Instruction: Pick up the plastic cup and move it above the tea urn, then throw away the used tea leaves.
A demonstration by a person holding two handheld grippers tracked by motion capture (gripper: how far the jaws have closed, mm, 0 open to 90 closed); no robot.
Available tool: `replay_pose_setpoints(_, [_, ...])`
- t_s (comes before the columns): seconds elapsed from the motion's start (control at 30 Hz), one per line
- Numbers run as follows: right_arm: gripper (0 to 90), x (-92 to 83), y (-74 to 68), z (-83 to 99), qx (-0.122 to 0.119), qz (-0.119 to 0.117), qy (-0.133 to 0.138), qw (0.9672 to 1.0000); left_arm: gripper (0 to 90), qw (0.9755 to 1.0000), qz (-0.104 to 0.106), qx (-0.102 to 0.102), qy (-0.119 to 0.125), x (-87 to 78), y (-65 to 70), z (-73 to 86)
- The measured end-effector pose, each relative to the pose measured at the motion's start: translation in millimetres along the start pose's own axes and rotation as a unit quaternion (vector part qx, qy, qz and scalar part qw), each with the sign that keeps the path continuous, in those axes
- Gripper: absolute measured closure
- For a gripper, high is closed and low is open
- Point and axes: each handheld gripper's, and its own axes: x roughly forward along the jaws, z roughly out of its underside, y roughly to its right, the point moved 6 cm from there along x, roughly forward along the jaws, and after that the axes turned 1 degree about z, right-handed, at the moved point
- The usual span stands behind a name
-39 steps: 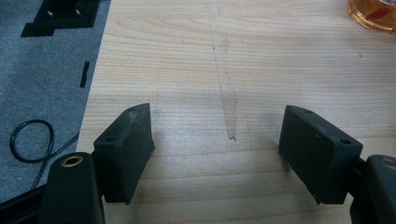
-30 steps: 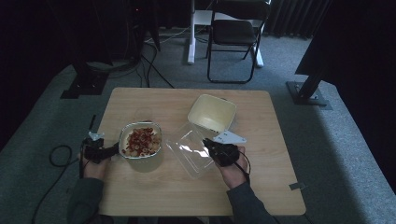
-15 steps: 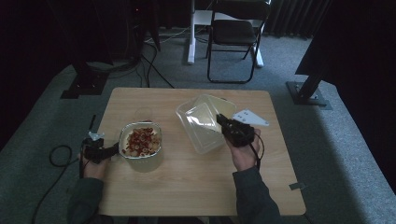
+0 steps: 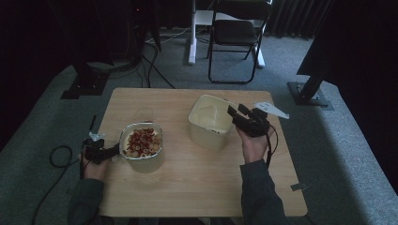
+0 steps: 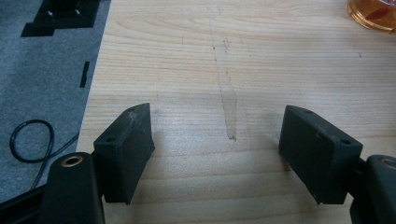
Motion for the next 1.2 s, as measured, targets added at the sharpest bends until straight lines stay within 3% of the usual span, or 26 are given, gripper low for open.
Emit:
replay_pose_setpoints(0.07, [49.3,-4.8,0.8,-1.8,-0.004,0.002,0.012,0.9999,26.4,1.0,0.0,0.0,0.0,0.0,0.0,0.0])
replay_pose_setpoints(0.43, [46.9,-0.2,12.1,18.0,-0.03,0.022,-0.021,0.9991,26.4,1.0,0.0,0.002,-0.002,-0.2,-0.2,0.1])
replay_pose_setpoints(0.6, [46.7,3.0,13.9,31.2,-0.036,0.005,-0.044,0.9984,24.5,1.0,0.005,0.004,-0.002,0.1,0.5,0.1])
replay_pose_setpoints(0.8, [44.4,5.8,14.1,58.4,-0.072,0.012,-0.076,0.9944,23.8,1.0,0.005,0.006,-0.004,0.1,0.8,0.2])
replay_pose_setpoints(1.07, [44.4,2.5,32.1,96.8,-0.064,0.023,-0.112,0.9914,23.9,0.9999,0.005,0.006,-0.007,0.3,0.8,-0.3])
replay_pose_setpoints(1.2, [44.0,4.3,37.0,122.5,-0.079,0.021,-0.147,0.9858,25.3,0.9999,0.009,0.01,-0.01,-1.5,1.3,0.5])
